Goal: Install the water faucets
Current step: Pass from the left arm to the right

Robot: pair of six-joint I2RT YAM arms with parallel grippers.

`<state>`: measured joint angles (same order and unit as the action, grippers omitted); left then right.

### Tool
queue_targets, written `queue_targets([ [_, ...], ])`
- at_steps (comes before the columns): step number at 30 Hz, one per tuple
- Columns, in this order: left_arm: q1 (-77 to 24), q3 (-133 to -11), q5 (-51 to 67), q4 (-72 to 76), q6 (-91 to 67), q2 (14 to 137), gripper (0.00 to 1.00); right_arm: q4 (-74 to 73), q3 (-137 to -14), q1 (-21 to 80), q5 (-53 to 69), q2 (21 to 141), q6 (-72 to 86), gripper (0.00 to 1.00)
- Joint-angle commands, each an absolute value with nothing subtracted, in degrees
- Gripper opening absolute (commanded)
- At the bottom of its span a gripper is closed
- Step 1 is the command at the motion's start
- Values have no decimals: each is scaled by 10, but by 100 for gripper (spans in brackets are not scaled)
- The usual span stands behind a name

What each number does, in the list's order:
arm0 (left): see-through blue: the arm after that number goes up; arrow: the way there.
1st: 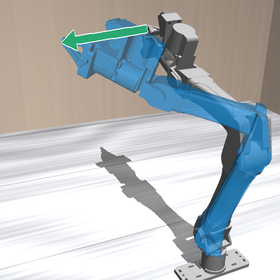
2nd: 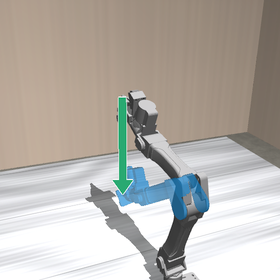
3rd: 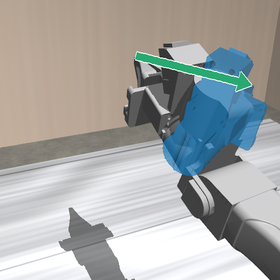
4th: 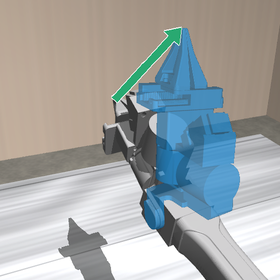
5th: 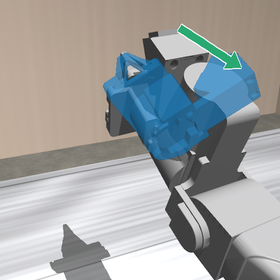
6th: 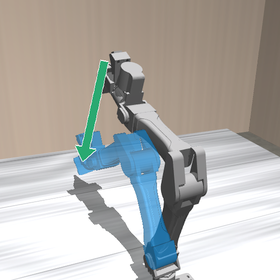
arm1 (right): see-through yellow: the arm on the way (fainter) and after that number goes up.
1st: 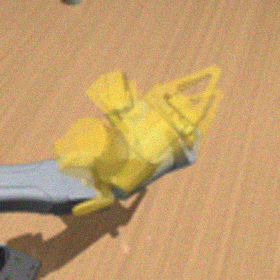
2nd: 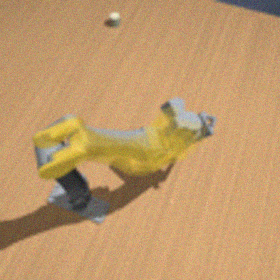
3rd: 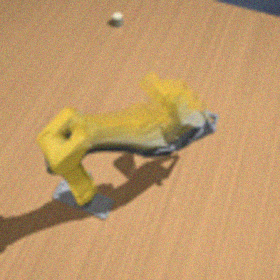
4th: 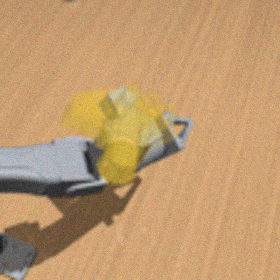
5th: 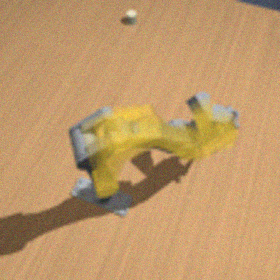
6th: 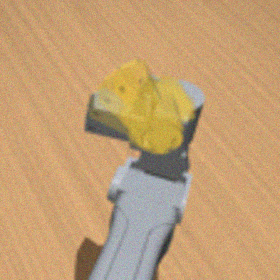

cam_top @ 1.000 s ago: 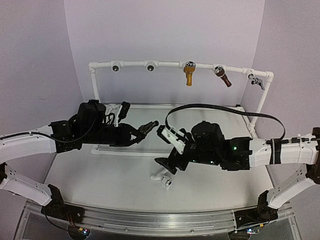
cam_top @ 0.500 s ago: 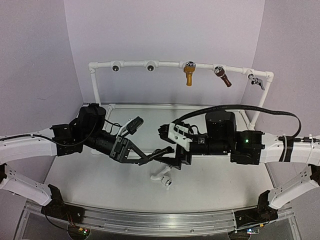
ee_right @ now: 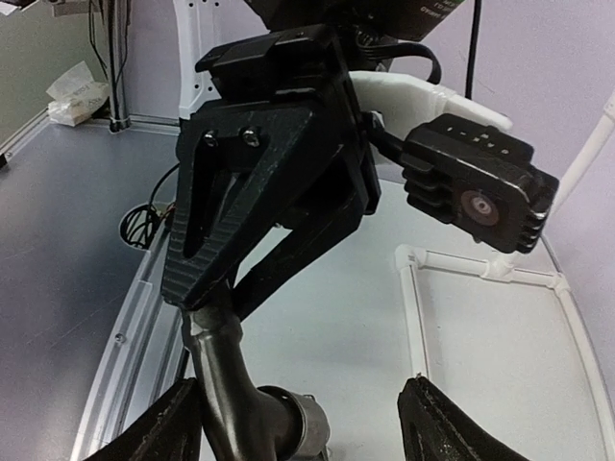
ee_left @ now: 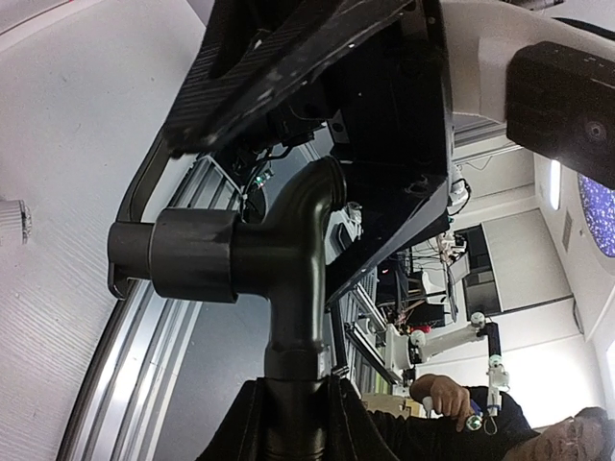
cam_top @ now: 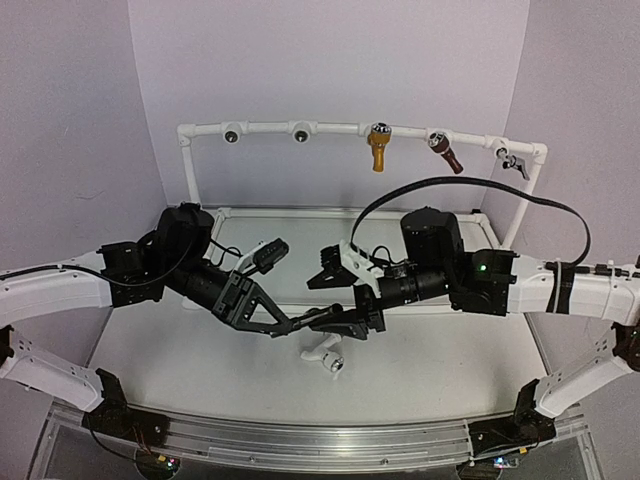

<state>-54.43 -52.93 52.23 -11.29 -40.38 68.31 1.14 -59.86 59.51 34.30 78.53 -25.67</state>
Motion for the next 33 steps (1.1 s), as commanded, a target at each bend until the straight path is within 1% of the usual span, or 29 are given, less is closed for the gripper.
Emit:
queue_targets([
  [1,-555,-569,574,-90,-391,668,0,13,-641,588,387,817,-239,69],
  [6,-555,-566,574,-80,-391,658,0,14,-646,587,410,834,-232,62],
  [9,-555,-565,574,-67,-391,655,0,15,-648,587,421,841,-225,60],
  [11,-555,-569,574,-68,-391,656,0,17,-648,587,427,841,-222,56],
  [13,-555,-571,574,-73,-391,658,0,19,-647,588,435,839,-217,46],
  [16,-554,-572,574,-66,-391,660,0,23,-645,587,442,834,-209,21],
  [19,-553,-583,574,-81,-391,664,0,50,-626,588,436,817,-192,1],
  [24,-543,-599,574,-132,-391,652,0,80,-597,587,358,791,-135,0],
  [30,-540,-603,574,-198,-391,594,0,91,-556,587,201,775,-49,0],
  [33,-539,-572,574,-182,-391,553,0,99,-542,587,140,771,-11,0],
])
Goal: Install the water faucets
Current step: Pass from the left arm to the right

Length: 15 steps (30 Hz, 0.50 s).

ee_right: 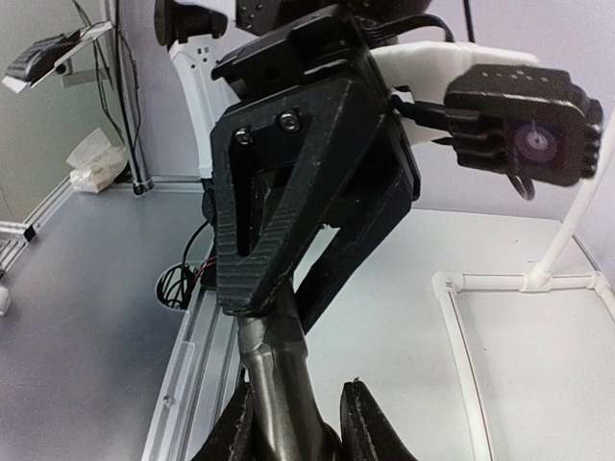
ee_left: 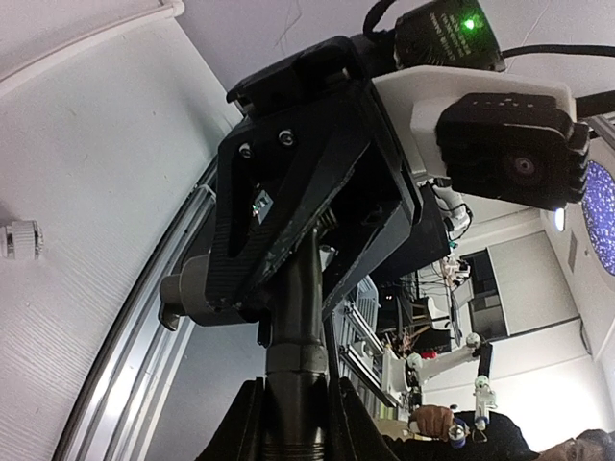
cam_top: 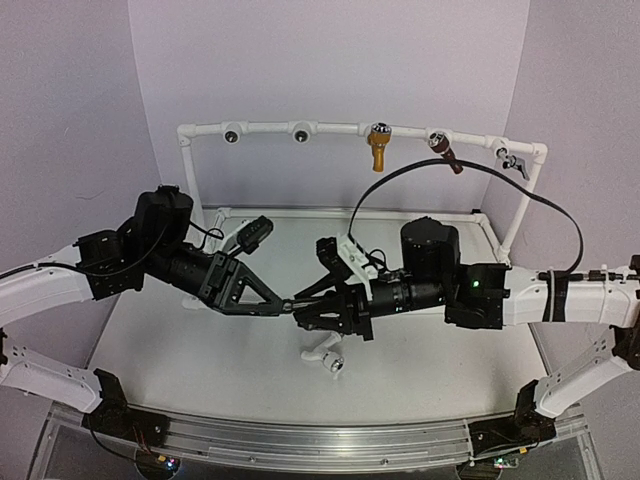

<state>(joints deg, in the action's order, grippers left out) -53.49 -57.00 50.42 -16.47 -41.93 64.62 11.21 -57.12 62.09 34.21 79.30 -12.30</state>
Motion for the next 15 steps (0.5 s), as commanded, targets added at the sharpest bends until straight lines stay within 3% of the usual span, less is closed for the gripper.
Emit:
queue_targets([
  [1,-539,-567,574,-166,-391,546,0,117,-533,587,141,770,-6,0],
  [15,-539,-518,574,-78,-391,551,0,189,-582,588,237,868,-69,0],
])
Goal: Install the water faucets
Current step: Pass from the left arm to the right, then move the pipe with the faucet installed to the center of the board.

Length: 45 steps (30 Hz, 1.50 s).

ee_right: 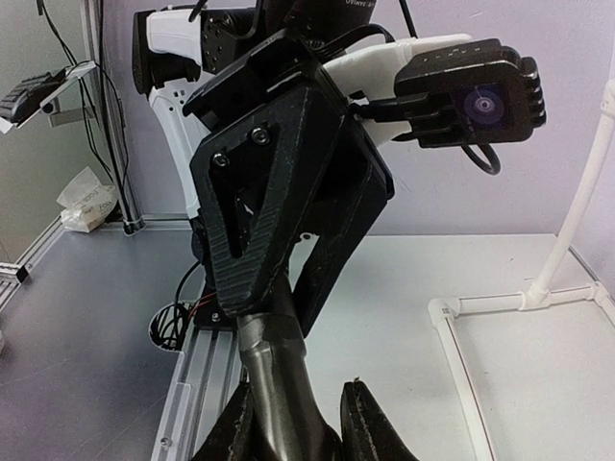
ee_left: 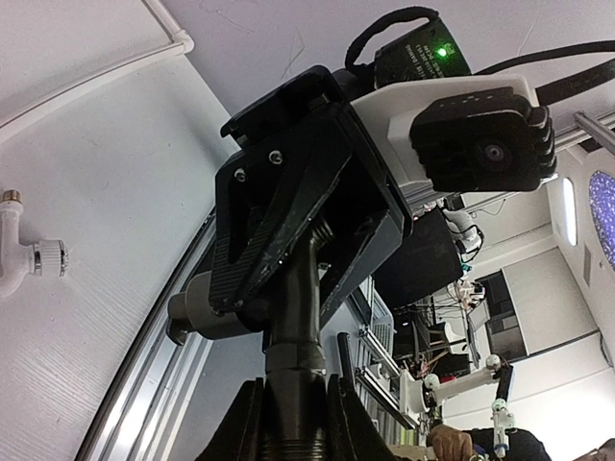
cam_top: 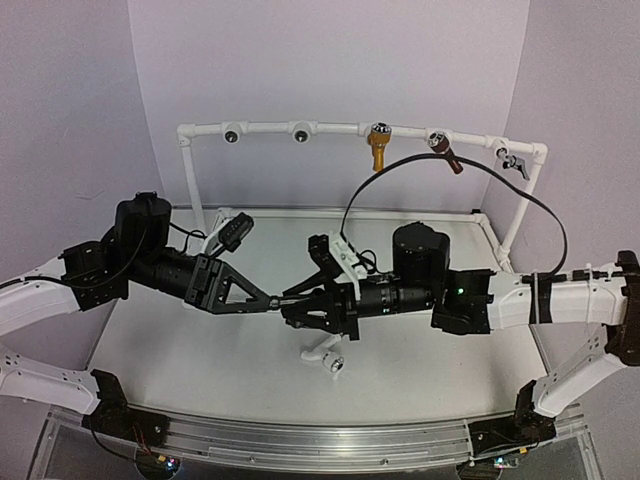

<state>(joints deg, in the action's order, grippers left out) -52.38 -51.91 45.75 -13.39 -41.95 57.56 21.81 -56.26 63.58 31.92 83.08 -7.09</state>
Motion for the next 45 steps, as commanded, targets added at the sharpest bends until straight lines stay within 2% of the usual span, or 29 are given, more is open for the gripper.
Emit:
queue_targets([
  [1,-539,-519,574,-74,-391,560,0,171,-594,587,240,874,-91,0],
  [9,-539,-507,574,-107,-391,578,0,158,-589,549,247,873,-124,0],
  [14,-539,-421,574,-23,-391,567,0,184,-576,537,264,922,-153,0],
  [15,-539,-392,277,26,-247,558,45,186,-581,536,269,934,-158,0],
  [16,-539,-364,38,65,-133,553,88,188,-585,536,272,948,-162,0],
  [17,-539,-344,9,87,-113,555,98,191,-590,537,272,963,-166,0],
  [22,-539,-284,5,165,-110,592,100,193,-621,537,266,1018,-180,0],
  [26,-539,-267,-25,159,-153,580,100,193,-618,537,255,1013,-175,0],
  [28,-539,-261,-52,146,-169,557,100,191,-610,537,209,998,-155,0],
  [34,-528,-311,-126,39,-232,556,100,153,-611,539,80,938,-5,0],
  [39,-456,-354,-114,-48,-294,567,100,68,-645,587,-71,924,36,0],
  [45,-361,-387,-230,-139,-307,566,100,54,-656,602,-55,900,47,0],
])
